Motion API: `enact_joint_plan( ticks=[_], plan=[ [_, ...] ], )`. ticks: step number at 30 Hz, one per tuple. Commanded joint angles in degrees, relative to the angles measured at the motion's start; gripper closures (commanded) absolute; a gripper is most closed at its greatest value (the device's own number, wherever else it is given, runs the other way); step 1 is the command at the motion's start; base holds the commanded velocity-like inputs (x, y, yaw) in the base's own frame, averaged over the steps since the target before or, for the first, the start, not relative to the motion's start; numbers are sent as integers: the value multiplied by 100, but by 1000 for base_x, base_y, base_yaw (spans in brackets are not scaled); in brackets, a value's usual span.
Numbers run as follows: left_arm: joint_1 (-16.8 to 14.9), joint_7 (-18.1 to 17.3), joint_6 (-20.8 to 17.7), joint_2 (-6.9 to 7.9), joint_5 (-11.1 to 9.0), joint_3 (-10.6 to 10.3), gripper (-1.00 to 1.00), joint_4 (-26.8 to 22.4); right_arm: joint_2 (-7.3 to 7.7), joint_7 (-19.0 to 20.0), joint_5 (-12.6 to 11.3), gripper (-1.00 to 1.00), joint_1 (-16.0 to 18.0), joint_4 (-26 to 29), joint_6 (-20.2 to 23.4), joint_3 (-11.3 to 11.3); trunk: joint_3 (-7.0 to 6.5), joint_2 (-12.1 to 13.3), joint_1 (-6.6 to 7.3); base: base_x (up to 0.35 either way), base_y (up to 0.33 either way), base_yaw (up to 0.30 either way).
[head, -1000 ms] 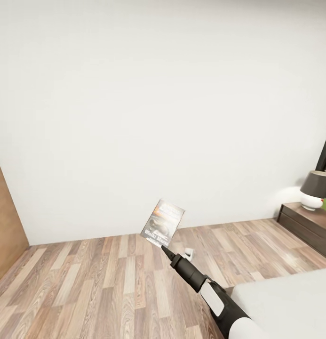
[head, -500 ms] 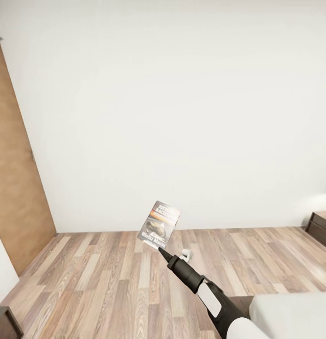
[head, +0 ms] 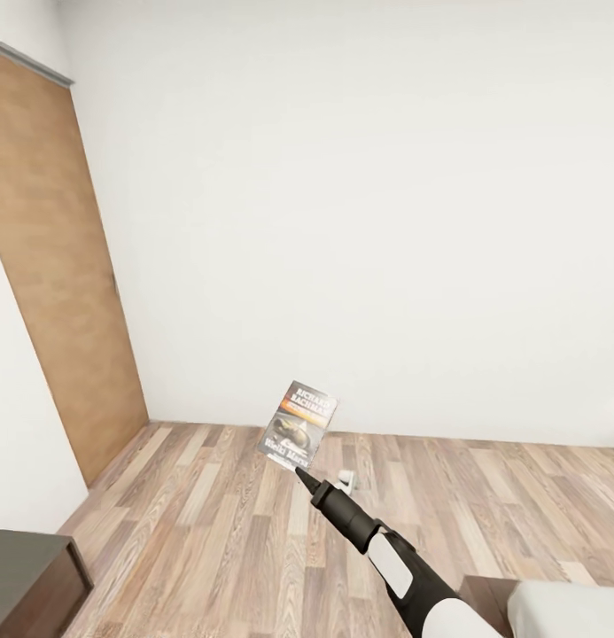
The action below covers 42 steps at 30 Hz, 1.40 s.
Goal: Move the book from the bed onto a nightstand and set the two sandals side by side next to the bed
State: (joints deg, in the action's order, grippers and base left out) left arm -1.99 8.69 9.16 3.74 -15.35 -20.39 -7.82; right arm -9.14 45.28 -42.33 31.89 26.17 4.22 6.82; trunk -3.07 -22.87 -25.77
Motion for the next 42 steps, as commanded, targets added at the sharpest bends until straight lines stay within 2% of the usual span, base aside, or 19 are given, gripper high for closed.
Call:
enact_joint_plan(
  ticks=[1,14,28,42],
  plan=[
    [-2,20,15,1,-45,-49,-100,2,2,6,-74,100,2,4,45,12,7,-5,-2,0,0,267],
    [-3,12,15,-12,-41,-98,-100,-1,-8,-67,-66,100,2,2,13,20,36,-5,-2,8,0,121],
    [-4,10,12,-23,-32,-111,-100,1,-7,-72,-65,100,2,2,9,30,38,-5,-2,182,0,9],
    [-4,10,8,-19,-30,-108,-100,8,-13,-74,-75,100,2,2,9,262,38,-5,-2,31,0,-42]
  ],
)
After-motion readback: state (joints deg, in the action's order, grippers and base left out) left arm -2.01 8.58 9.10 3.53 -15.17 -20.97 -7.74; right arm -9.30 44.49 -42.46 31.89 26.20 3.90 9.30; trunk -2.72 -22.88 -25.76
